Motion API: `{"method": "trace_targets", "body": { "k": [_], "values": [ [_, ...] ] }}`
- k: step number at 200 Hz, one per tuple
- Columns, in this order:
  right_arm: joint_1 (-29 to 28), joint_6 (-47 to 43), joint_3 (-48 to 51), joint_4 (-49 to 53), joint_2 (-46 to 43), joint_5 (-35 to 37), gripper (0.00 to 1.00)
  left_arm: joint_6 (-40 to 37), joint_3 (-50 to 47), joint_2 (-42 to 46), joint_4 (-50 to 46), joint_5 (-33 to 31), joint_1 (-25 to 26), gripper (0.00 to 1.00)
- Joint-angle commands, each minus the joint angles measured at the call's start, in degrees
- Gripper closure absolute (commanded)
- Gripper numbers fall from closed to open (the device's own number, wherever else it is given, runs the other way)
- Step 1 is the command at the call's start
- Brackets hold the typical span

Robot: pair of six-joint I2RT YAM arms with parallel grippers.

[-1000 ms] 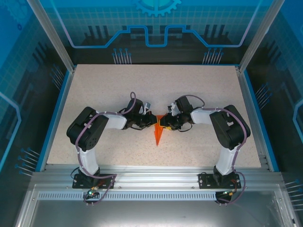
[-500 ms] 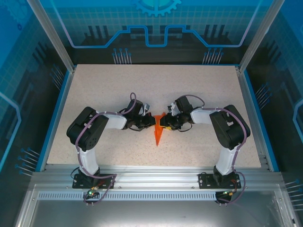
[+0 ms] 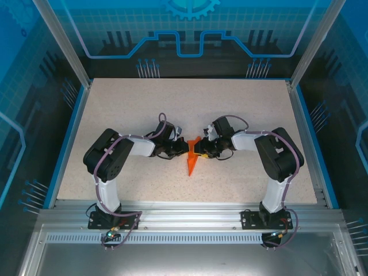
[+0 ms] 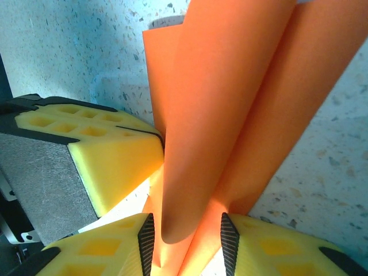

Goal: Fold a paper plane with a square sheet of paper (fold left side to right side)

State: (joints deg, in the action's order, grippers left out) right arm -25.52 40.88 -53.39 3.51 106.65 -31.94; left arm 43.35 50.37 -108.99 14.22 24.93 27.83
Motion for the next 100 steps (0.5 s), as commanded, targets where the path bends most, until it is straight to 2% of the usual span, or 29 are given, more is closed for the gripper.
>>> {"method": "trace_targets", "body": {
  "k": [1,61,85,100],
  "values": [
    [-1.64,-2.45,-0.04,1.57,1.45,2.73,0.61,-1.74,0.75,-2.19,-0.55,-0.73,-0.42,0.98],
    [0.25,-4.34,-0.54,6.09,-7.47,3.23,0.56,-2.03,0.18,-2.37,-0.46,-0.71,-0.37,0.98],
    [0.30,-3.16,-0.18,4.60,-8.93,2.38,0.60,-2.09,0.21,-2.24,-0.57,-0.67,-0.34,0.98],
    [0.04,-1.52,-0.35,1.78,-8.35,0.66,0.66,-2.30,0.19,-2.27,-0.69,-0.68,-0.25,0.98]
  ]
}}
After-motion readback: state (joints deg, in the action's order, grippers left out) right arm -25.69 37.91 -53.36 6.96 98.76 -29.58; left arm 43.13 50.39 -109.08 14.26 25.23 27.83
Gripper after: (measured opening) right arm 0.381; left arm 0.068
